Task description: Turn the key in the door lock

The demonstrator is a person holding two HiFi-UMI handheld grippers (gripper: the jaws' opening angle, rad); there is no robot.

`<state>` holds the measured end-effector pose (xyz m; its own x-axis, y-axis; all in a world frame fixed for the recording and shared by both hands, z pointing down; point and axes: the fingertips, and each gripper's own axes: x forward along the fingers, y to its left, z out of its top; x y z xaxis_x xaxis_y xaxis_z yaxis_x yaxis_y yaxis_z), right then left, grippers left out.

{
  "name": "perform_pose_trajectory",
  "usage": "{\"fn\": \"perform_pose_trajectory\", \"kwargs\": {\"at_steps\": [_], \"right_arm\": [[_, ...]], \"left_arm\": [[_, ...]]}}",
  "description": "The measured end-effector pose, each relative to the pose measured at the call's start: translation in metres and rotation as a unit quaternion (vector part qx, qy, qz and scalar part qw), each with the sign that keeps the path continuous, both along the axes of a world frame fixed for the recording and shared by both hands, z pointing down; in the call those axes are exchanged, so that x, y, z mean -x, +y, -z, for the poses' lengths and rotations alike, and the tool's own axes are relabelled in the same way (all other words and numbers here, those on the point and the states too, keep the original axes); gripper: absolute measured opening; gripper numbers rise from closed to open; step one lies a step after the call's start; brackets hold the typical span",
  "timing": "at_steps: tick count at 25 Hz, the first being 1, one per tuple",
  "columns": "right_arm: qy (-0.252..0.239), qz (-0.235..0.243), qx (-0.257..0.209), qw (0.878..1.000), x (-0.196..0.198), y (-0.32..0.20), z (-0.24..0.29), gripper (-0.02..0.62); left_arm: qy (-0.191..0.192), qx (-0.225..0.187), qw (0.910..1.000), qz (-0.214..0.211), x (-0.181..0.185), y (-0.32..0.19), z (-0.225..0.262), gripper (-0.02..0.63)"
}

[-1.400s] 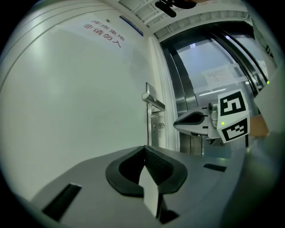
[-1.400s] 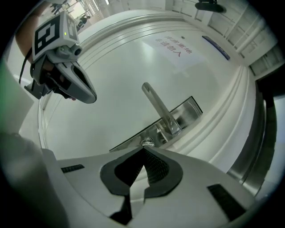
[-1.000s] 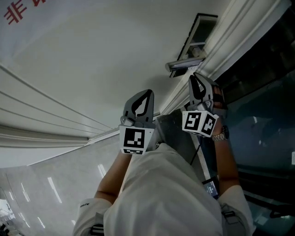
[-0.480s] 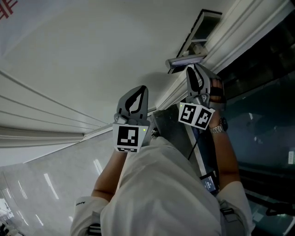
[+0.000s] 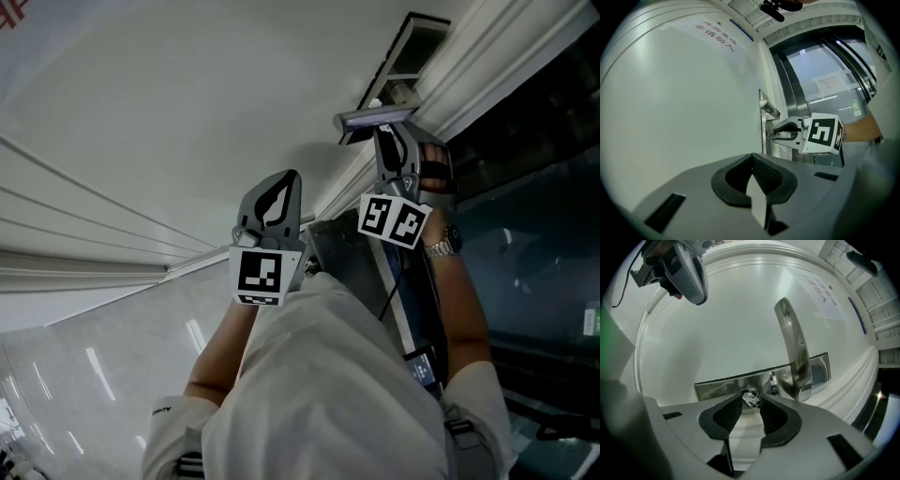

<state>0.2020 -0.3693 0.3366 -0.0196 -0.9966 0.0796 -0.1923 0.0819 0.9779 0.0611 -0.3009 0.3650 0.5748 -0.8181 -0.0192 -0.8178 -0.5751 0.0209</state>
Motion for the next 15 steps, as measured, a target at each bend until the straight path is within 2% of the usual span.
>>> {"fn": "perform_pose_trajectory", "kwargs": {"at_steps": [5,11,12,13,15], "right_arm": [[-0.03,-0.009,-0.007,0.999,-0.0016,-0.0021,0.0006,0.112],[-0.113,-0.016,0.006,0.993,-0.0033,-0.0028,0.0041,0.093],[-0.131,-0.017,0.008,0.991,-0.0046,-0.0028,0.0045,0.066],[-0.15,-0.017,0.011,0.989,-0.0057,-0.0029,0.0046,0.009],[-0.175,-0.018,0.015,0.984,-0.0067,-0.0033,0.0042,0.009]], "left_arm": [[-0.002,0.004,0.9999,0.012,0.0073,-0.0005,-0.0027,0.008],[-0.004,0.012,0.9998,0.017,0.0086,-0.0008,-0.0065,0.008],[-0.005,0.012,0.9998,0.016,0.0071,-0.0003,-0.0065,0.009],[-0.006,0.012,0.9998,0.014,0.0054,0.0001,-0.0067,0.009],[-0.009,0.013,0.9998,0.011,0.0024,0.0003,-0.0083,0.008]]}}
